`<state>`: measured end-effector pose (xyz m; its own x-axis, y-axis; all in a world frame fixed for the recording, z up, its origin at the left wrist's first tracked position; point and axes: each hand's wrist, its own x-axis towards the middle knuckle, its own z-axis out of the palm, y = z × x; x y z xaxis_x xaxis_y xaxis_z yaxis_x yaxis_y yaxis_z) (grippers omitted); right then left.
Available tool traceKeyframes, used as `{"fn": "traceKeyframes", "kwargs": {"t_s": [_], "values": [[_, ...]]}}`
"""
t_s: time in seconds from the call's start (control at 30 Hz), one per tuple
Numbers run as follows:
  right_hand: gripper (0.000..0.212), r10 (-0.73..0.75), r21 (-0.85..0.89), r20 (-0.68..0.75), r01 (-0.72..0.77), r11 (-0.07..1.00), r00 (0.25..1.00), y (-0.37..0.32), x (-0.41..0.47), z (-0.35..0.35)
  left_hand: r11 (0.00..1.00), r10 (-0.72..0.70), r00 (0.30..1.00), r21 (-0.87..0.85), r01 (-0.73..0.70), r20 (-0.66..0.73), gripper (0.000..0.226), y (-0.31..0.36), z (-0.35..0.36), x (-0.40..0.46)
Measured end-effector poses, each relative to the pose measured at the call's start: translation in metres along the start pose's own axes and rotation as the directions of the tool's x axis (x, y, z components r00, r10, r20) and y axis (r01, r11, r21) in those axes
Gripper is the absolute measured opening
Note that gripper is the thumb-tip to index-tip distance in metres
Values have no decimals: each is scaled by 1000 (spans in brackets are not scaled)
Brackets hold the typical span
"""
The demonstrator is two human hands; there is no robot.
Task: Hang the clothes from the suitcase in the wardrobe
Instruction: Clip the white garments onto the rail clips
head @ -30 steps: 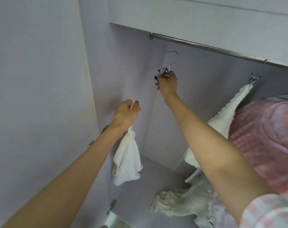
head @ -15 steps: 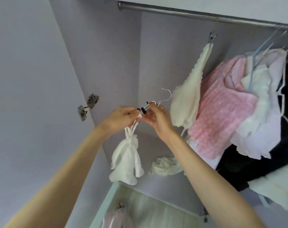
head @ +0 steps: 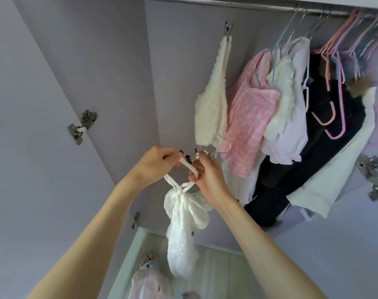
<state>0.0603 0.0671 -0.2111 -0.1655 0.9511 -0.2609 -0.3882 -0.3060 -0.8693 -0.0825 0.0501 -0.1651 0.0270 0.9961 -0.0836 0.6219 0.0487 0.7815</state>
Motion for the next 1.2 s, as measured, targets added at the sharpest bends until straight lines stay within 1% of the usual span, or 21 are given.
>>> {"fn": "traceKeyframes", "kwargs": {"t_s": [0.1, 0.17, 0.23, 0.3, 0.37, 0.5, 0.63, 0.8, 0.9, 1.03, 1.2], "values": [[19, 11, 28, -86, -9, 1000, 996, -2, -9, -19, 1000, 19, 998, -18, -18, 53, 23, -5, 10, -6], [21, 23, 28, -86, -20, 999, 996, -1, -15, -29, 1000, 16, 995, -13, -15, 103, 21, -5, 16, -10], [22, 18, -28, -83, -21, 999, 996, 0, -20, -32, 1000, 7, 992, 12, -9, 126, 21, -4, 21, -14], [23, -6, -80, -87, -1, 997, 996, 0, -23, -33, 999, 1, 993, 34, -5, 121, 20, -4, 25, -17], [25, -25, -95, -95, 16, 995, 995, 2, -25, -34, 999, -5, 994, 42, 1, 108, 19, -4, 28, -19], [29, -30, -156, -124, 10, 988, 992, 7, -26, -38, 999, -11, 994, 48, 6, 111, 21, -4, 31, -23], [25, -15, -82, -161, 2, 997, 987, 8, -29, -41, 998, -14, 989, 57, 6, 150, 19, -5, 40, -26], [27, -55, -193, -193, 17, 981, 980, 19, -34, -47, 997, 6, 992, 77, -16, 128, 11, -3, 48, -25], [29, -55, -262, -155, 13, 965, 986, 20, -41, -51, 996, -15, 994, 89, 6, 105, 11, -4, 50, -26], [32, -49, -344, -44, 31, 938, 998, 26, -51, -51, 992, -34, 995, 124, 23, 90, 10, -7, 54, -27], [33, -118, -522, 36, 120, 844, 992, 30, -50, -54, 994, -16, 998, 110, 9, 66, 9, -13, 59, -25]]}}
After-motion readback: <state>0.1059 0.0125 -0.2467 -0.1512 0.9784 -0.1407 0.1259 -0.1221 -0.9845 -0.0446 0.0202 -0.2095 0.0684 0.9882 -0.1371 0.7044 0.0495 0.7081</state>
